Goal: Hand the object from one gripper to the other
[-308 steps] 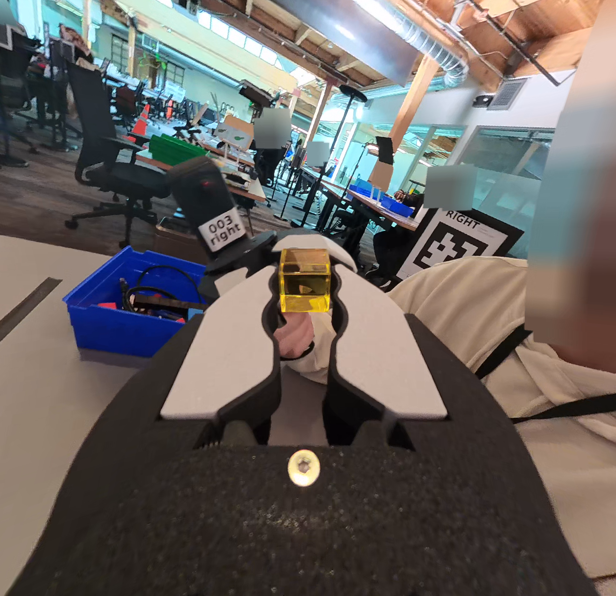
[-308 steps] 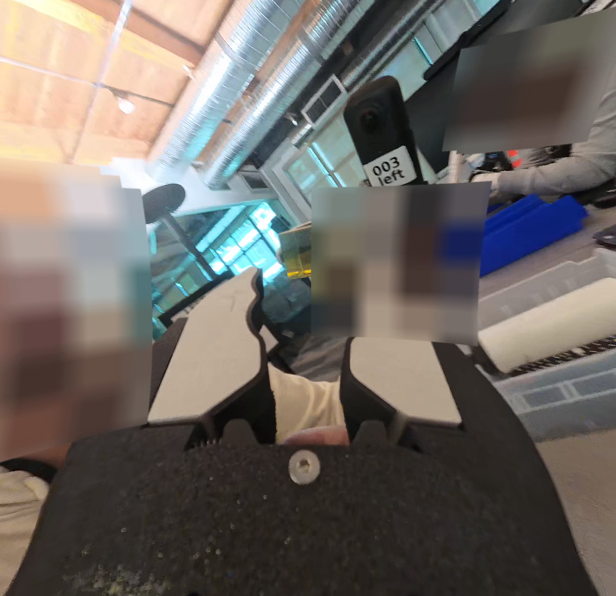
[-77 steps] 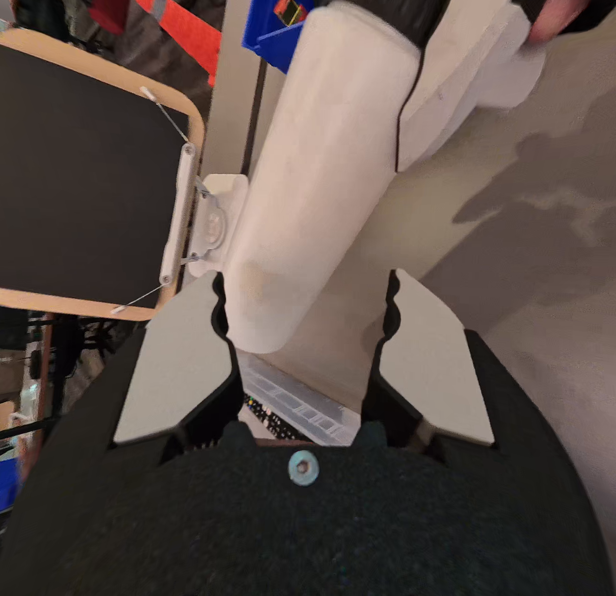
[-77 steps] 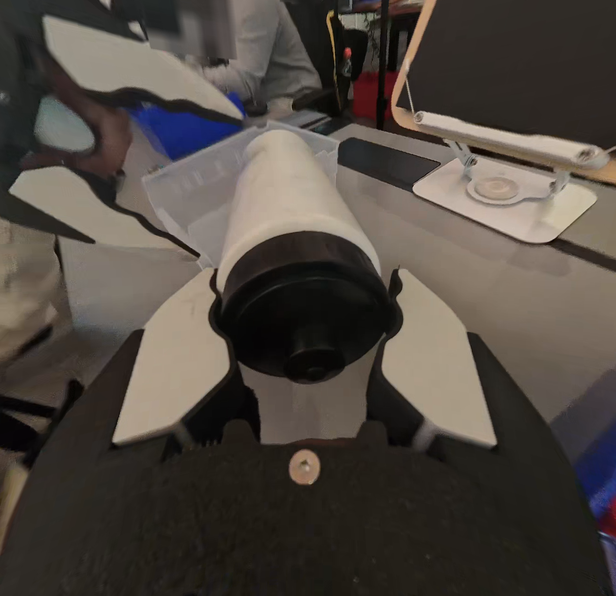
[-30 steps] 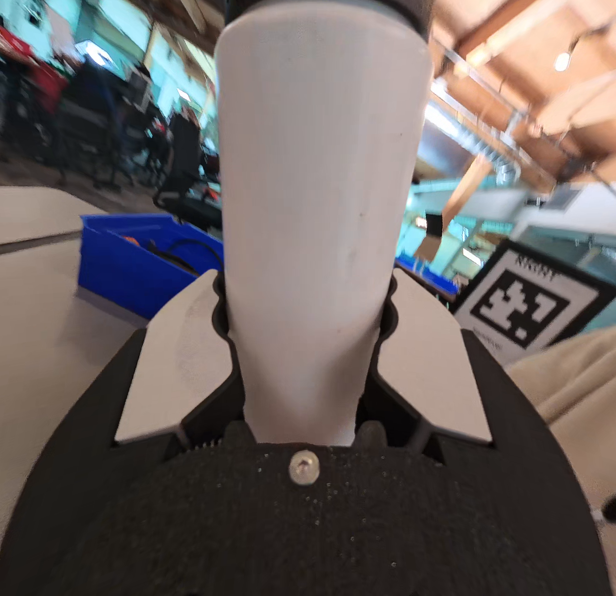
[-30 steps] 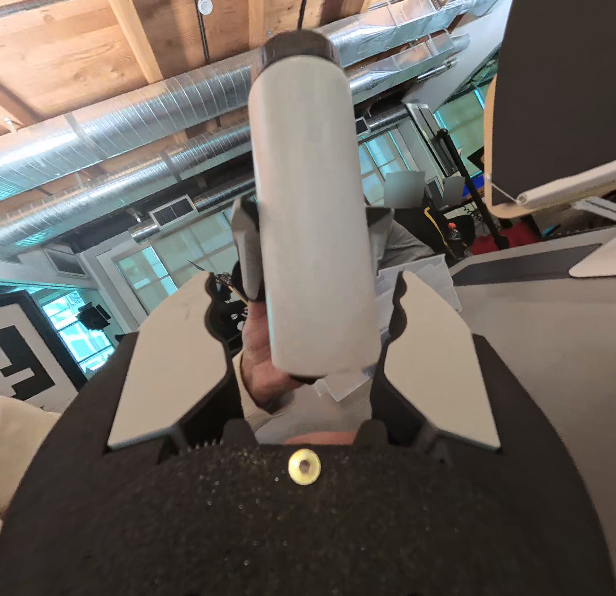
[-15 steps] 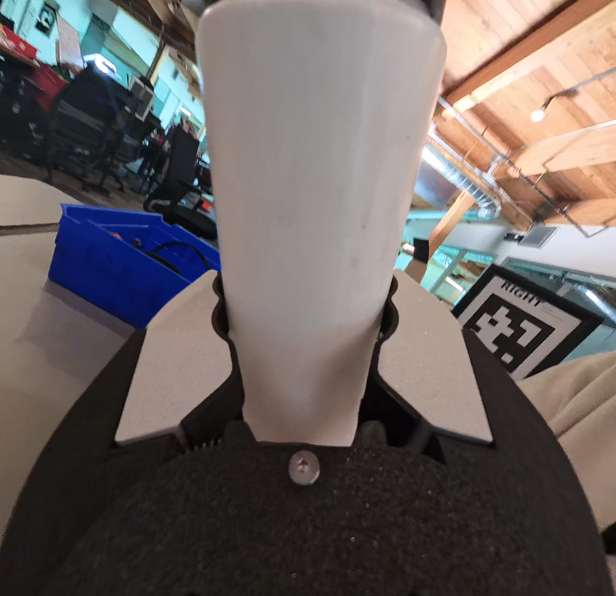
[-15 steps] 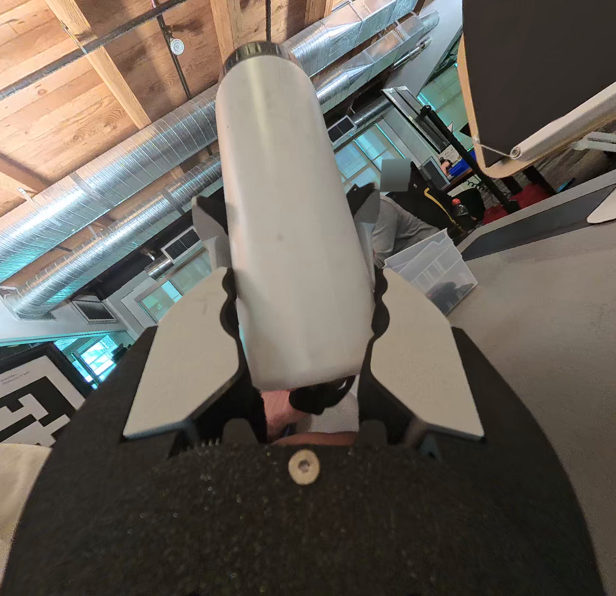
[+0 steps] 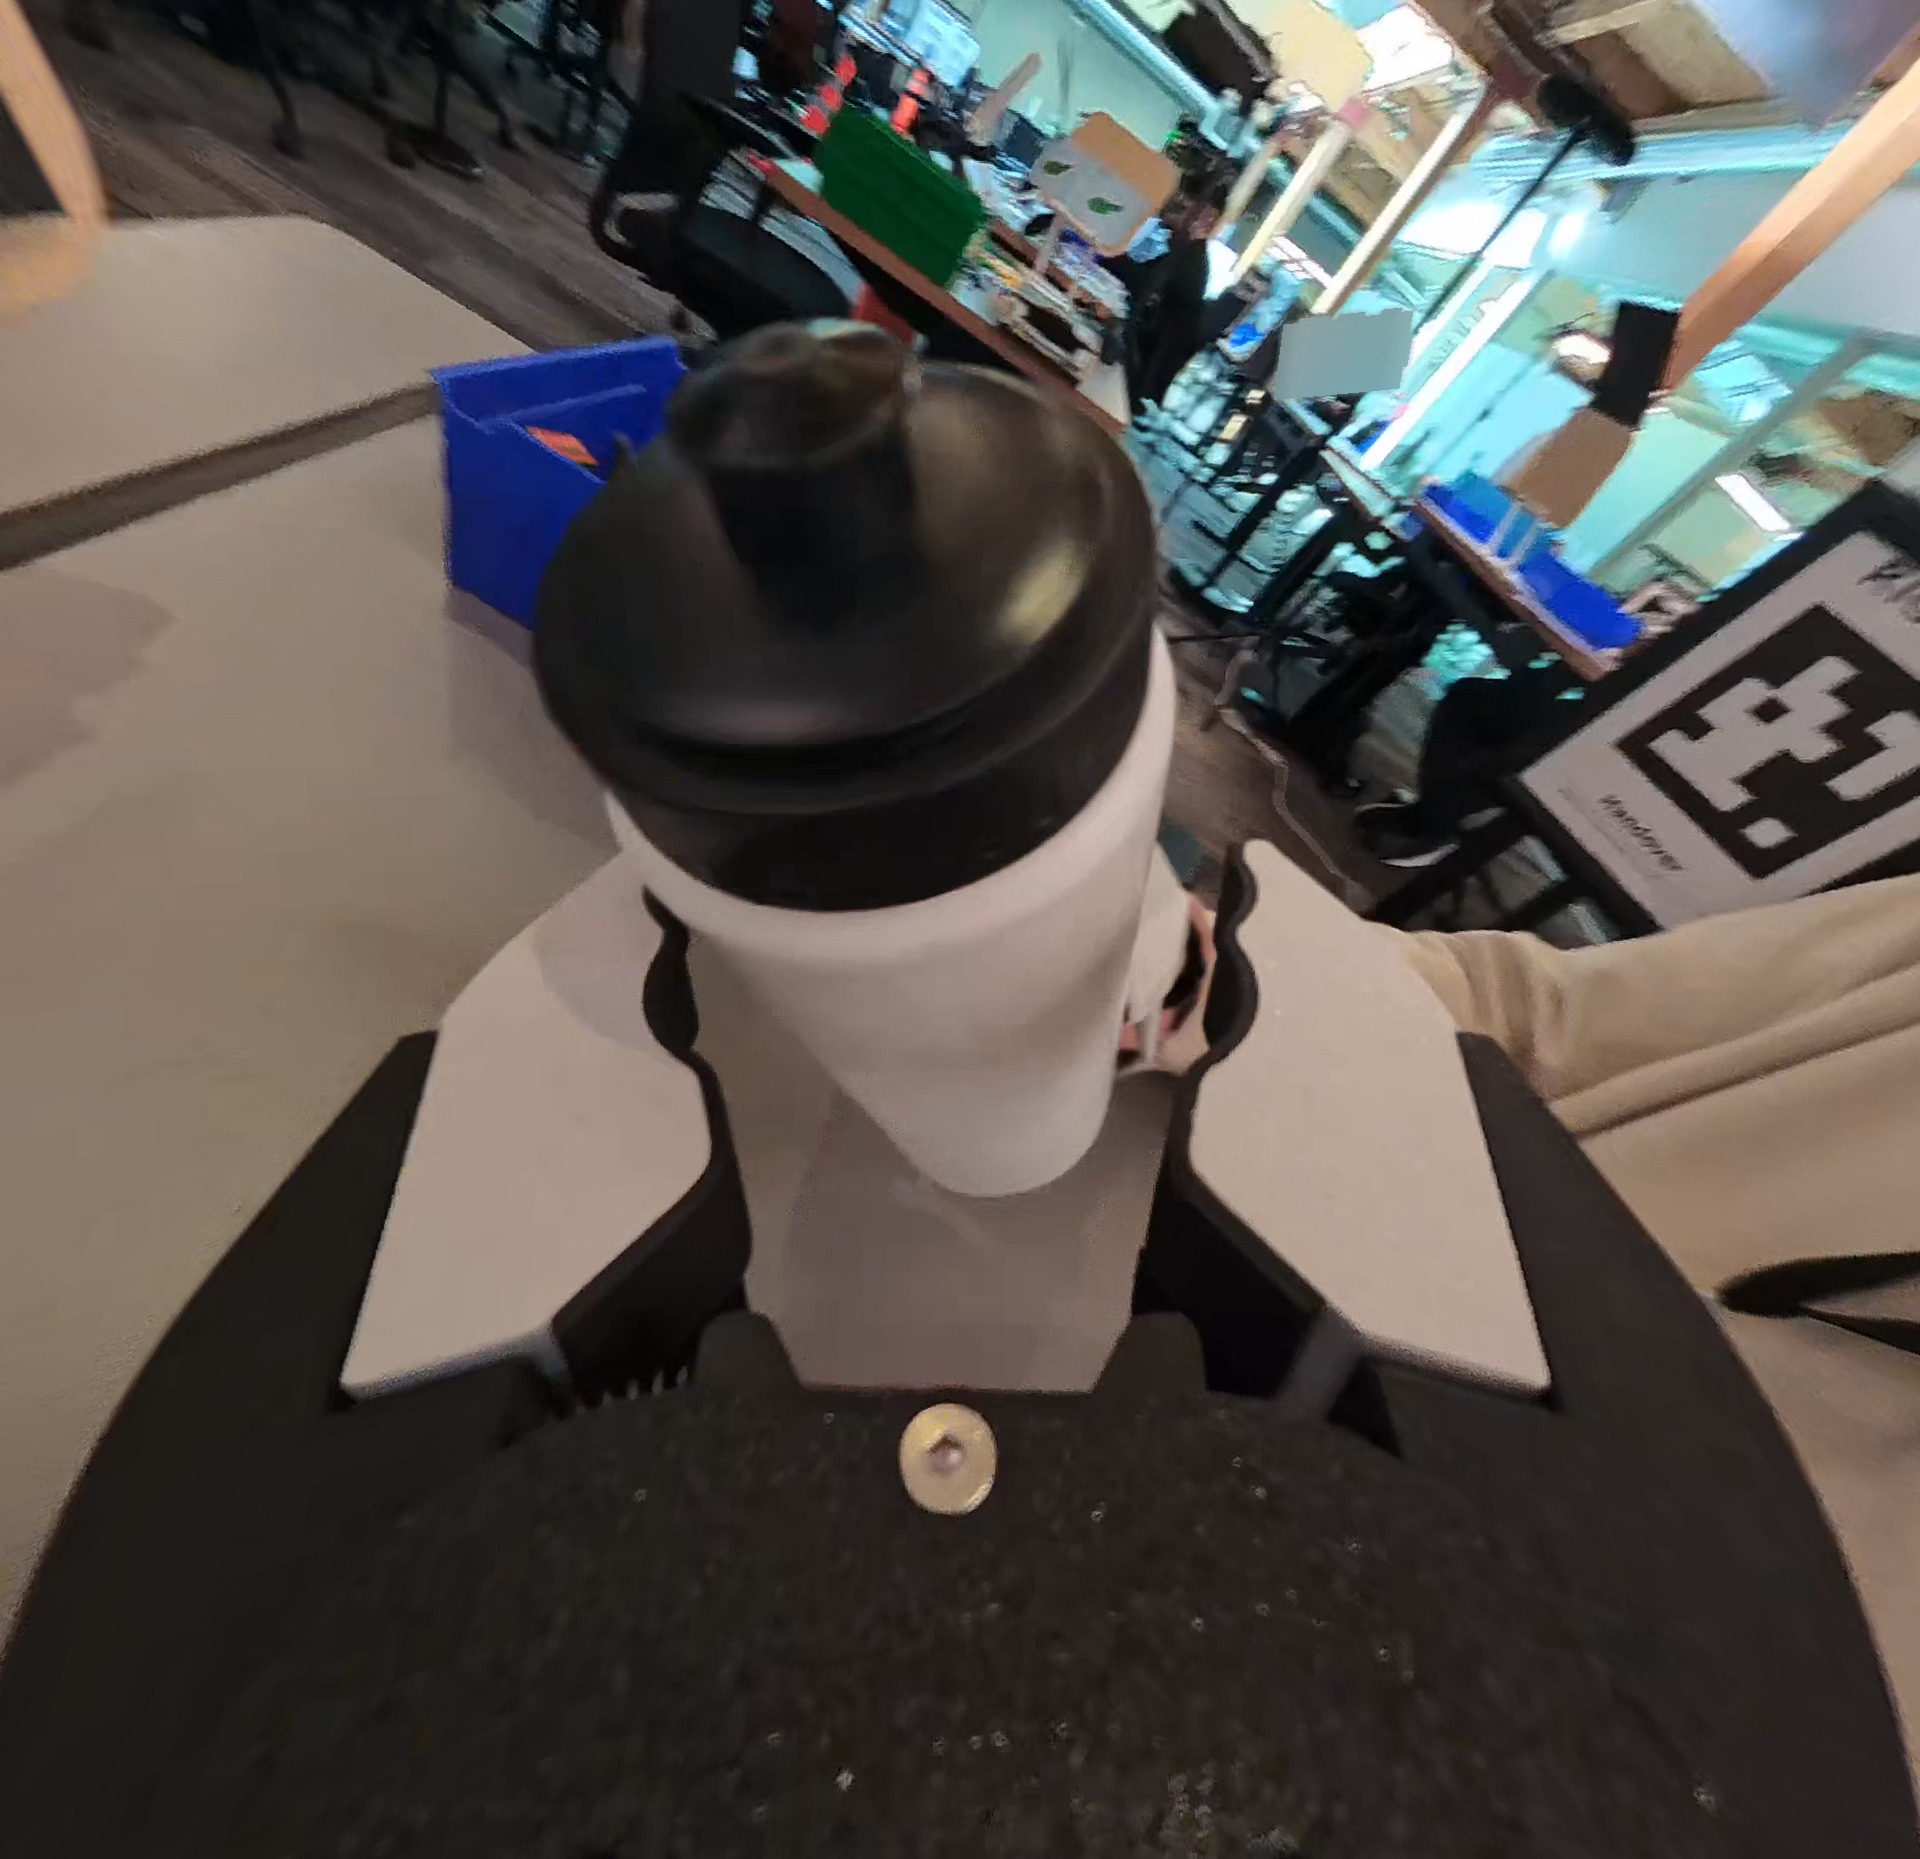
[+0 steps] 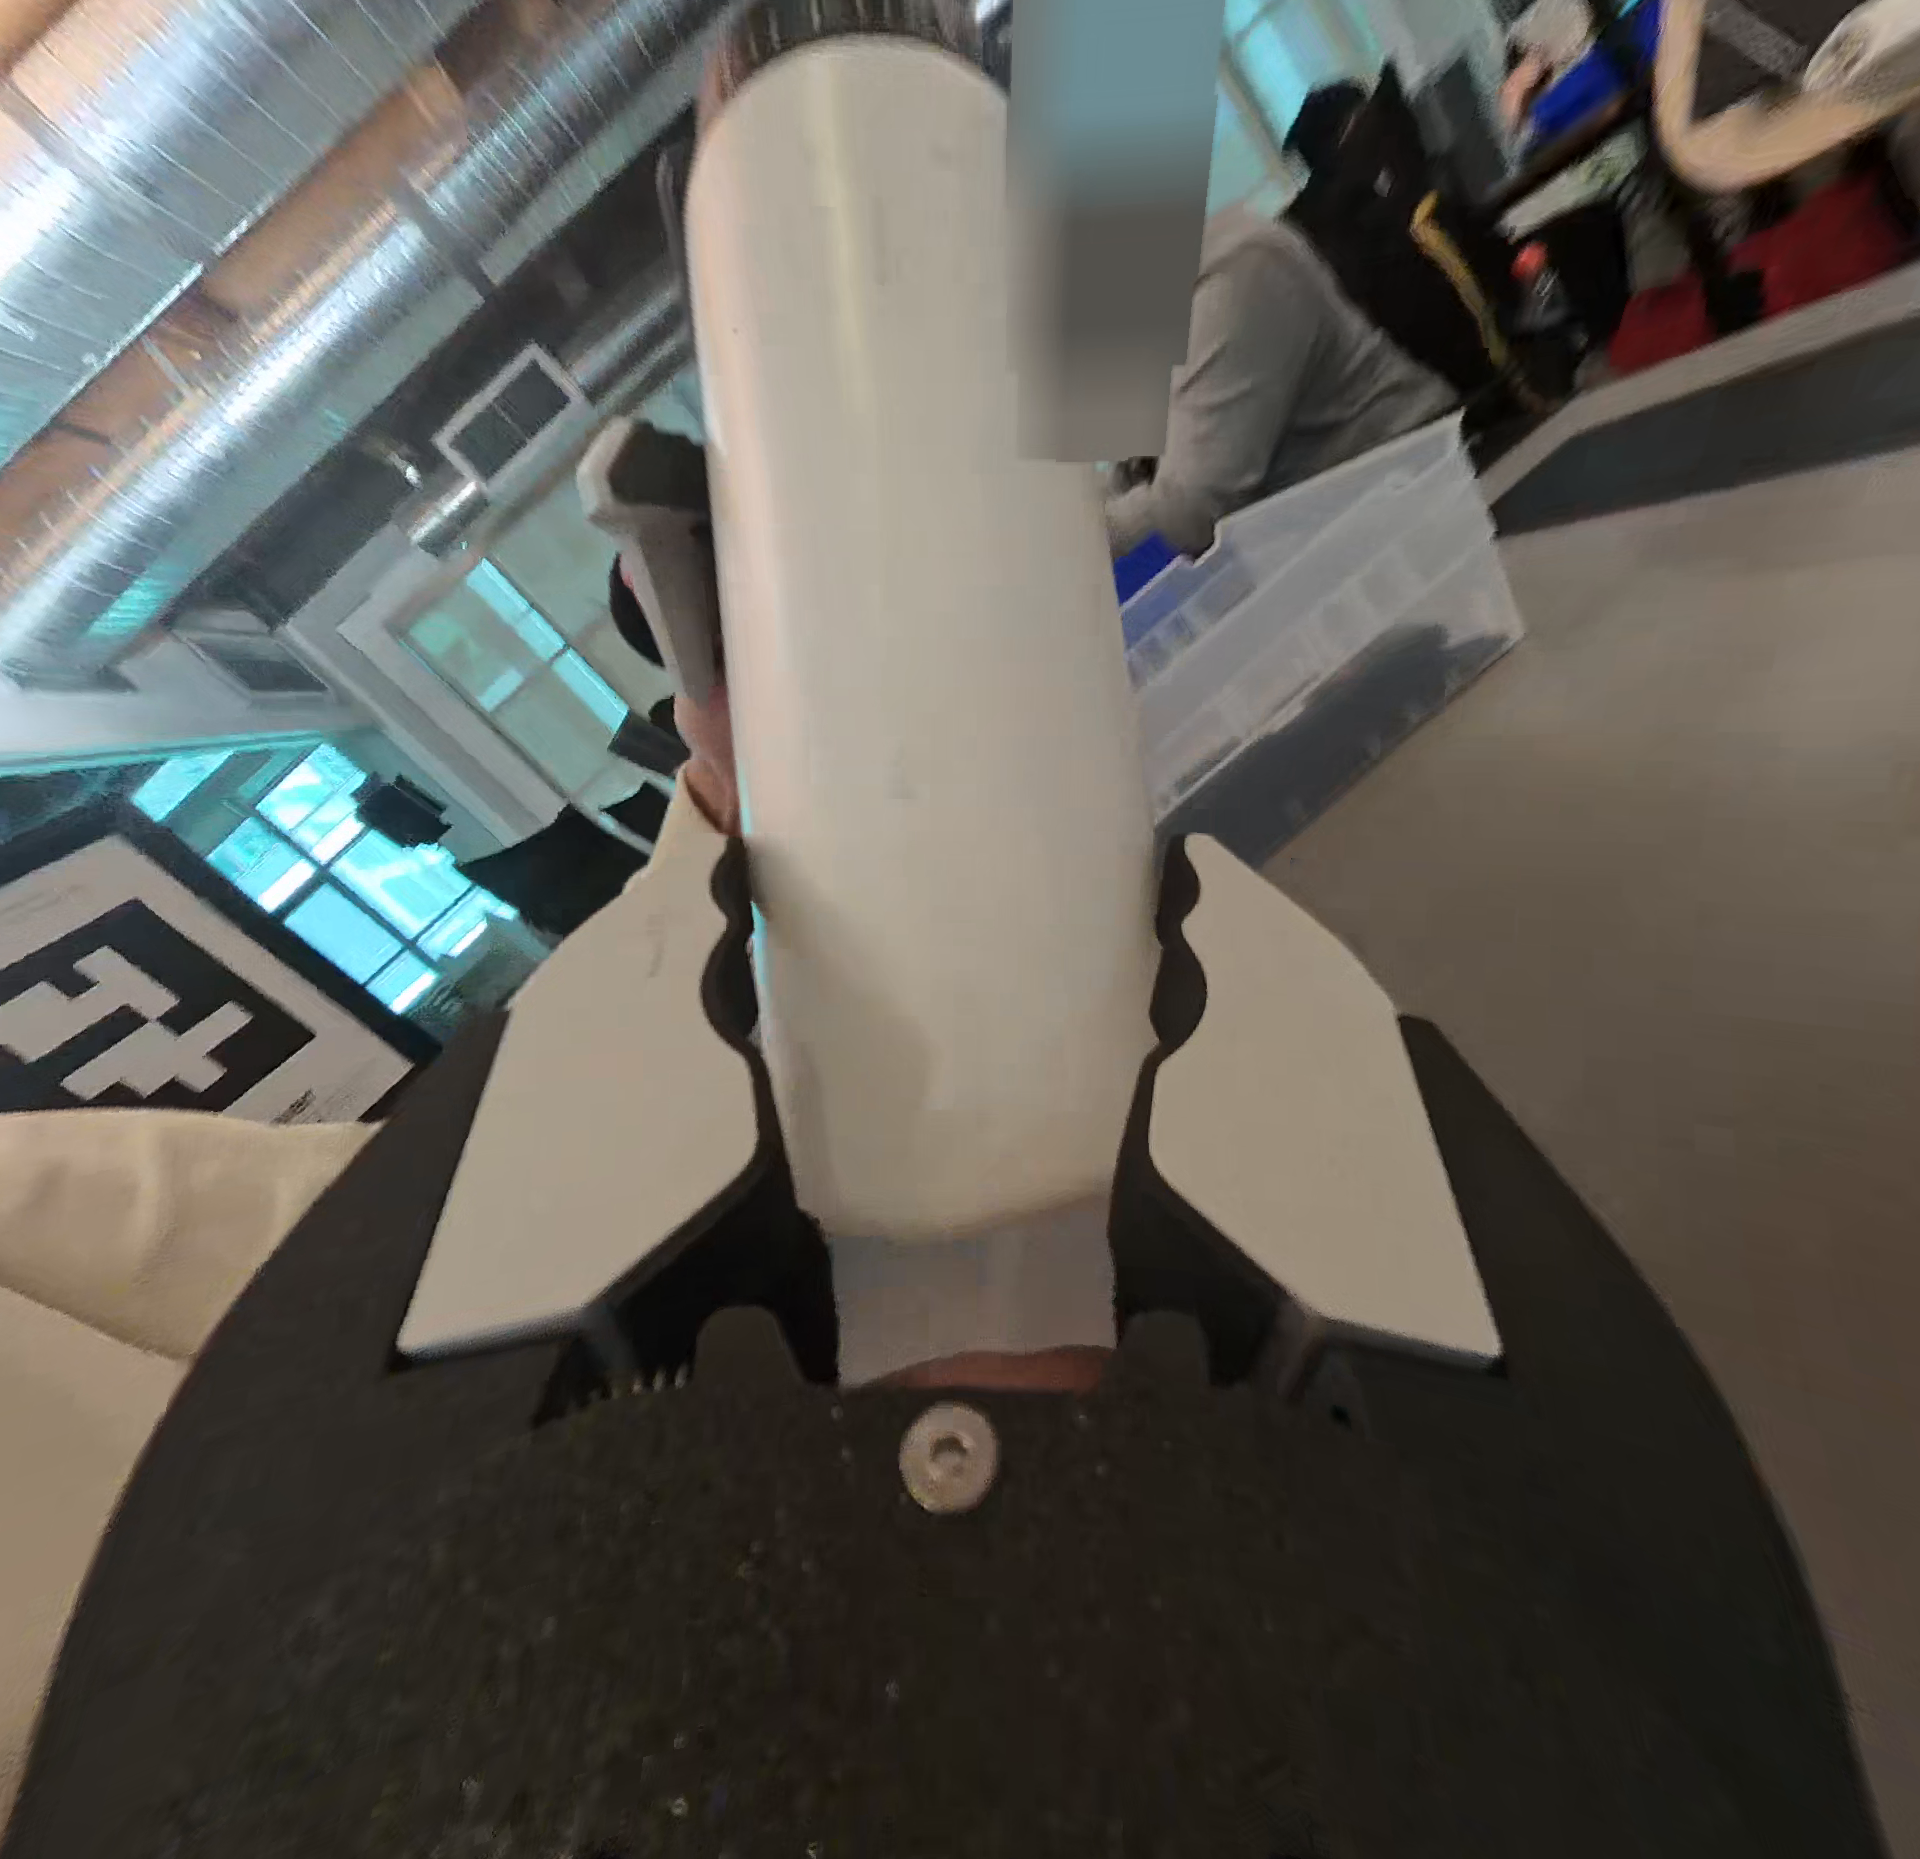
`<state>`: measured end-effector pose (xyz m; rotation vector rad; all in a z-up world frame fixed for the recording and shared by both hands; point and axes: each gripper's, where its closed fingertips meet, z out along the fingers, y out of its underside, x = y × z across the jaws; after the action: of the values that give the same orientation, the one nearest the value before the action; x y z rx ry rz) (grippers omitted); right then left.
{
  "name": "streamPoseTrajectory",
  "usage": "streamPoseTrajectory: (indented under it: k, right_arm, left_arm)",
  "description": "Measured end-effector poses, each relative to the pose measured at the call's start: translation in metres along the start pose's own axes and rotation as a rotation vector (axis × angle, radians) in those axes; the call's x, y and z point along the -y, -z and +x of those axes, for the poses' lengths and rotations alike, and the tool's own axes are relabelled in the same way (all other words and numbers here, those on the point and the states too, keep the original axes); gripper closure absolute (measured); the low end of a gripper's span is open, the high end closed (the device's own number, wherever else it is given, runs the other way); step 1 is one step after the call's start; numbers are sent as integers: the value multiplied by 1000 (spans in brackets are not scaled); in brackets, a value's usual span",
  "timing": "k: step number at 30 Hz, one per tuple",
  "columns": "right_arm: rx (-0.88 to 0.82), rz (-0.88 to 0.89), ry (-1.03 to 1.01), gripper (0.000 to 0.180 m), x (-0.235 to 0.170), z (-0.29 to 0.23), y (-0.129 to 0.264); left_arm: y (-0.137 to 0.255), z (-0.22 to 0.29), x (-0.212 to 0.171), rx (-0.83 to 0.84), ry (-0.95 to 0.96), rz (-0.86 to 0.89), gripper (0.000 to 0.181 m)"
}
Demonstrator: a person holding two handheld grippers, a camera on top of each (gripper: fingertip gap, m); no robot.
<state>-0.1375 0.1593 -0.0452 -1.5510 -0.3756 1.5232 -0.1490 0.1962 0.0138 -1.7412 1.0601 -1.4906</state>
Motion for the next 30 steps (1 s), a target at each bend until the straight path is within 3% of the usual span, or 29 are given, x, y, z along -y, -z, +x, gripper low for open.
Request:
streamPoseTrajectory:
  k: [2,6,14,18,23,27,30]
  right_arm:
    - [14,-84,11,105,-11,2,-6]
    - [-31,-187,81,105,-19,8,-6]
    - [-100,-110,119,99,0,20,3]
    - [-313,-80,275,91,10,35,19]
    - [-650,-30,625,87,22,36,28]
    - [-849,-138,916,88,12,44,18]
    - [-923,-249,993,88,8,55,9]
  left_arm:
    - [7,-3,-3,-43,38,-13,97]
    - [11,-9,-10,-65,28,-10,100]
    - [4,-22,7,4,30,128,101]
    - [12,-47,14,152,62,206,102]
    - [15,-67,15,237,169,310,101]
    - [6,-72,5,276,234,298,101]
    - [-8,-67,-2,330,183,245,101]
